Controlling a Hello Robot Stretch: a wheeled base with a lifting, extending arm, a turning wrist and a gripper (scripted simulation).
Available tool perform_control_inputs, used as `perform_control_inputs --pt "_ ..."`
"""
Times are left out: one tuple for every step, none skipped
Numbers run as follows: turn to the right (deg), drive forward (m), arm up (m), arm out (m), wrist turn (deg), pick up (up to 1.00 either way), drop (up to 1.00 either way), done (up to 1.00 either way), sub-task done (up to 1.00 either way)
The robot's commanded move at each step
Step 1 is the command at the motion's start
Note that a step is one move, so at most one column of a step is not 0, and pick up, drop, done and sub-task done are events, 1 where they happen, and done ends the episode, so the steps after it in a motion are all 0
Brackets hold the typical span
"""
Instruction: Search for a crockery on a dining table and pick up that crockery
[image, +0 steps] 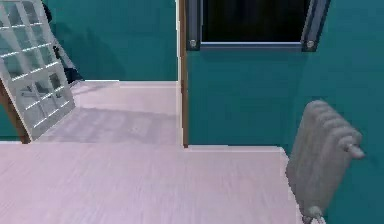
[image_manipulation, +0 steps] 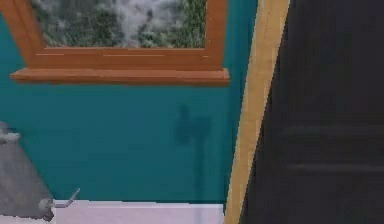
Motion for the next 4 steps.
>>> perform_control_inputs --pt "-45.0 0.00 0.00 0.00 0.0 0.00 0.00 0.00 0.00" --pt "-9.0 0.00 0.00 0.00 0.0 0.00 0.00 0.00 0.00" --pt "0.0 0.20 0.00 0.00 0.0 0.00 0.00 0.00 0.00" --pt "-18.0 0.00 0.00 0.00 0.0 0.00 0.00 0.00 0.00"
